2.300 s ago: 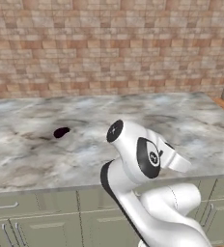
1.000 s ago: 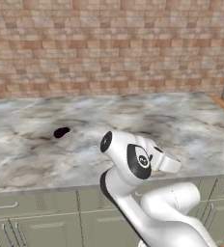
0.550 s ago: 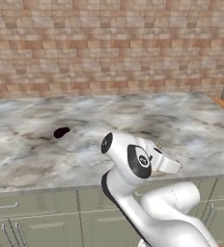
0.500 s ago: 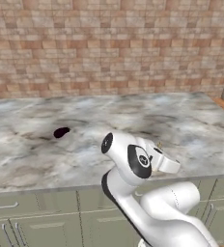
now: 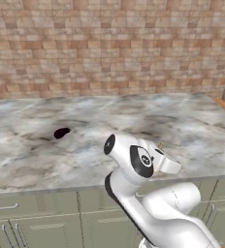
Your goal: Pick the jar and candle from the dining table and place them in the open cabinet. Close the cabinet after placing the objects.
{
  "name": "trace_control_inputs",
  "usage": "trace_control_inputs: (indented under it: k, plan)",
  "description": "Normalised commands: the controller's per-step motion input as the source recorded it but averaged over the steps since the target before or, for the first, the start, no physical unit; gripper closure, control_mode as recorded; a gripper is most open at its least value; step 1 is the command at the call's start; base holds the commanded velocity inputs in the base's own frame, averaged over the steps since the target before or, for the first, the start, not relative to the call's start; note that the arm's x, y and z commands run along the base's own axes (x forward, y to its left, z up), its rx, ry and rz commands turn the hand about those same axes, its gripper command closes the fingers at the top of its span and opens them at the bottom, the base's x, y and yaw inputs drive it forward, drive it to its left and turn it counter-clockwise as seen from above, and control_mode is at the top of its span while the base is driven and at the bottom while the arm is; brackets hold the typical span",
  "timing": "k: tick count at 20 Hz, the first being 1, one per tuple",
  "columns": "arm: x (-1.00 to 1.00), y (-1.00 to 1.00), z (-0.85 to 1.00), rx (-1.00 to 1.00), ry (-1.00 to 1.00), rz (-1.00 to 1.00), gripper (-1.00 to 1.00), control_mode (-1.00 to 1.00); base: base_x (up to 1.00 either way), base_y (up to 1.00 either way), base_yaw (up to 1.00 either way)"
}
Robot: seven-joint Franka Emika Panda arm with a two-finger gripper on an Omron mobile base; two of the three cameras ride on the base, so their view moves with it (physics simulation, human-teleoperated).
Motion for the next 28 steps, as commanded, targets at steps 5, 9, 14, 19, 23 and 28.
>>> trace_control_inputs:
  k: [5,9,14,19,23,28]
  plan:
    - [0.15,-0.09,-0.14,0.00,0.00,0.00,-1.00,-1.00,0.00,0.00,0.00]
    - [0.16,-0.09,-0.17,0.00,0.00,0.00,-1.00,-1.00,0.00,0.00,0.00]
    - [0.19,-0.05,-0.16,0.00,0.00,0.00,-1.00,-1.00,0.00,0.00,0.00]
    - [0.27,0.00,-0.17,0.00,0.00,0.00,-1.00,-1.00,0.00,0.00,0.00]
    - [0.30,0.00,-0.18,0.00,0.00,0.00,-1.00,-1.00,0.00,0.00,0.00]
    - [0.28,0.00,-0.19,0.00,0.02,0.00,-1.00,-1.00,0.00,0.00,0.00]
